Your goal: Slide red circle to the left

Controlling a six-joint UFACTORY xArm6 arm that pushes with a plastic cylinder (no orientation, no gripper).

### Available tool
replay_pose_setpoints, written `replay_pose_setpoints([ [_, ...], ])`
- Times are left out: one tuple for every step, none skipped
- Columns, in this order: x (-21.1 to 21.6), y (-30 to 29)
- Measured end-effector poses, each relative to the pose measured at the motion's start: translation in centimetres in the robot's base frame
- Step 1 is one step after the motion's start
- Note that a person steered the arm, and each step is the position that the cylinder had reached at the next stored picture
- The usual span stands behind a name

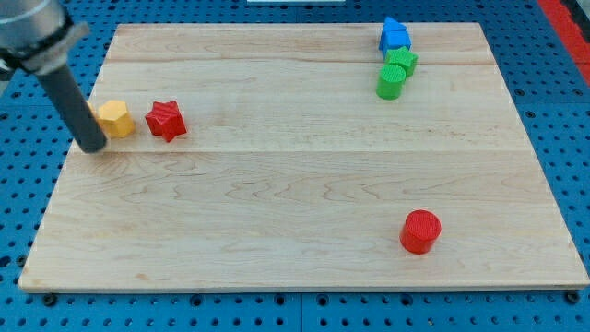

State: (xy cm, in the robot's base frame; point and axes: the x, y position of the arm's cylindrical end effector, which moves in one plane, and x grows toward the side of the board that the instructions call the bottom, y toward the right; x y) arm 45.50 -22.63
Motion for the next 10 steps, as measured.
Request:
replay_pose_setpoints([
  [4.9, 11.5],
  [5.4, 24.5],
  [4.3, 36.5],
  [7.0, 47.4],
  [14.5, 50.1],
  [15.6, 42.4],
  [11.4, 37.4],
  [7.4, 33.3],
  [7.6, 30.4],
  [11.0, 30.4],
])
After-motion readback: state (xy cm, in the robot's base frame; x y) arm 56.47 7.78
